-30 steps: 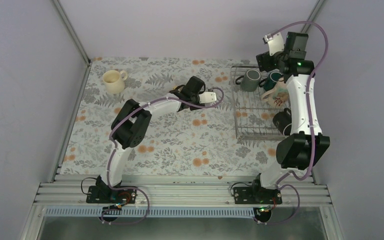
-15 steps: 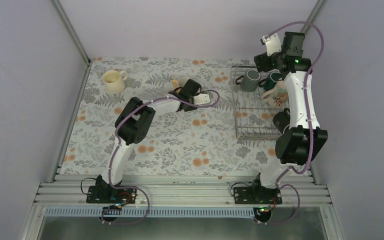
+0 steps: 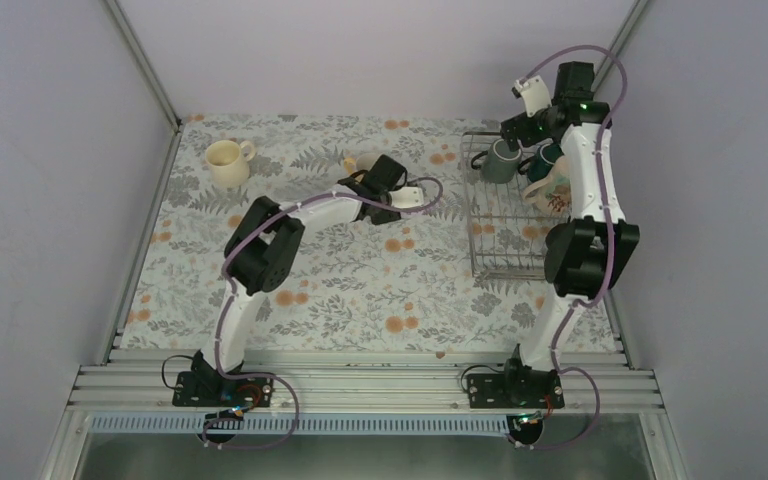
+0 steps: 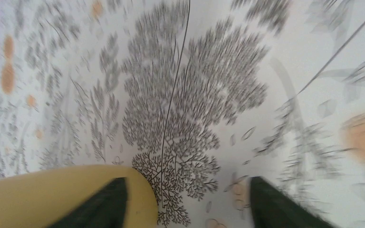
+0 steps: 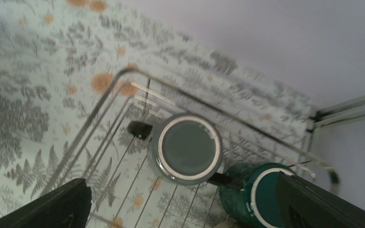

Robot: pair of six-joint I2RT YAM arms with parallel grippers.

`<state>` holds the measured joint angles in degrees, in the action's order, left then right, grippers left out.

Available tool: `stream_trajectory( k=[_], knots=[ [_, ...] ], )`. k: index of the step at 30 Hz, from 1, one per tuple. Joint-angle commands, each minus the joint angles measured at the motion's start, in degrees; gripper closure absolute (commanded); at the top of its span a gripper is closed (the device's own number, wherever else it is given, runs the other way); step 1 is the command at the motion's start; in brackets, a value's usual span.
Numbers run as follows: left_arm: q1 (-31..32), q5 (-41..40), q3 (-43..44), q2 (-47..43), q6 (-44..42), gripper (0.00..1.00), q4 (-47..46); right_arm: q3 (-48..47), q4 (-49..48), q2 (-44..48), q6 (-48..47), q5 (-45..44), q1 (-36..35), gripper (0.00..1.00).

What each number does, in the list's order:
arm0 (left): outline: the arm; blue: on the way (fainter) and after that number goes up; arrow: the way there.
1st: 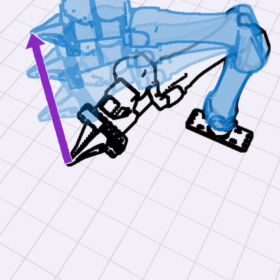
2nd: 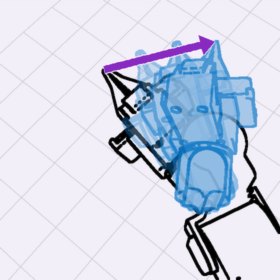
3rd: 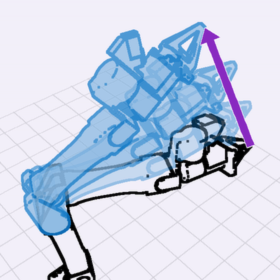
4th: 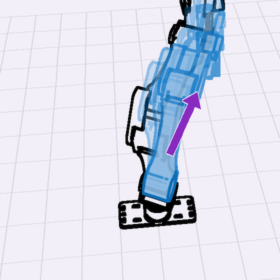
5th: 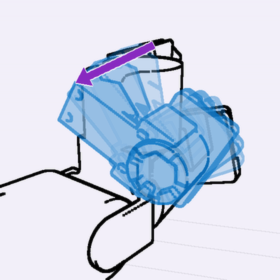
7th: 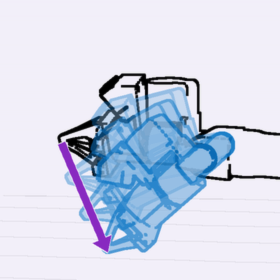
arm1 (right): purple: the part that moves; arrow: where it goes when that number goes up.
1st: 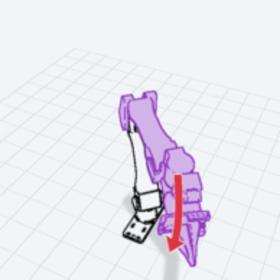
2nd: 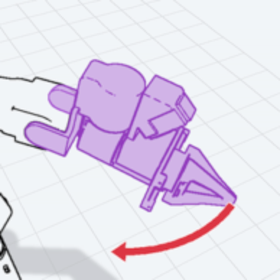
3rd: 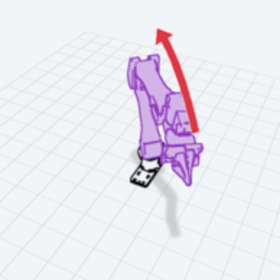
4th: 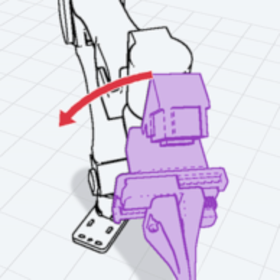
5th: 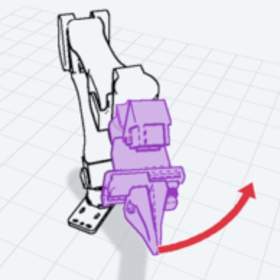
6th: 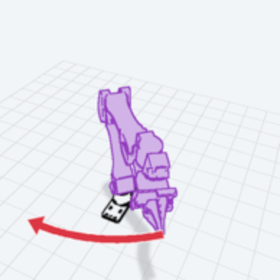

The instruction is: Unload the cups from the dish rack

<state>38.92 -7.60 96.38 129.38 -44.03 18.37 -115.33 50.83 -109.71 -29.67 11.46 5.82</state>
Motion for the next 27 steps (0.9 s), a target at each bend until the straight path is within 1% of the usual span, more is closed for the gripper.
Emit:
stream_trajectory(
  k=[1, 2, 4, 6, 7, 8, 10, 13, 15, 18, 20, 22, 27],
  knots=[
    [3.69, 5.62, 2.92, -9.24, 4.21, 0.24, 5.08, -7.33, 9.02, -6.69, -3.04, 4.22, 2.42, 0.01],
    [4.09, 6.79, 3.07, -10.43, 4.74, 0.18, 5.98, -9.32, 10.96, -8.40, -3.55, 5.33, 2.51, 0.02],
    [4.32, 8.72, 3.93, -12.49, 5.64, 0.11, 7.69, -11.21, 12.93, -10.89, -4.78, 6.17, 2.47, 0.06],
    [4.33, 10.06, 3.95, -14.42, 6.97, 0.07, 8.18, -9.29, 11.91, -10.72, -6.68, 6.05, 2.35, 0.08],
    [4.33, 10.69, 3.42, -15.82, 7.09, 0.02, 8.10, -7.31, 10.77, -9.91, -8.01, 5.73, 2.07, 0.08],
    [4.33, 11.42, 2.67, -17.13, 6.99, 0.00, 7.87, -5.00, 9.20, -8.92, -9.46, 4.84, 1.67, 0.11],
    [4.41, 11.97, 1.17, -19.84, 6.82, 0.00, 7.00, 1.31, 4.22, -5.77, -12.25, 1.83, 0.48, 0.11],
    [4.34, 10.48, -0.07, -22.67, 6.43, 0.00, 6.66, 11.75, -5.35, -0.06, -18.21, -4.27, -2.42, 0.11],
    [4.12, 8.89, -1.84, -24.88, 5.55, 0.00, 5.16, 18.12, -11.01, 3.47, -23.30, -8.25, -4.47, 0.13],
    [2.98, 7.97, -4.35, -27.64, 4.49, 0.00, 2.87, 23.97, -16.31, 6.99, -31.44, -9.45, -6.46, 0.16],
    [1.72, 7.73, -5.22, -29.45, 4.48, 0.00, 1.65, 24.12, -17.46, 7.07, -34.90, -9.55, -7.12, 0.15],
    [0.40, 7.46, -5.65, -30.61, 4.71, 0.00, 0.56, 22.18, -17.97, 4.71, -37.31, -11.03, -7.30, 0.14],
    [-3.03, 7.72, -7.06, -33.63, 5.45, 0.00, -0.97, 14.97, -17.72, -3.31, -37.90, -17.22, -7.92, 0.23]
  ],
)
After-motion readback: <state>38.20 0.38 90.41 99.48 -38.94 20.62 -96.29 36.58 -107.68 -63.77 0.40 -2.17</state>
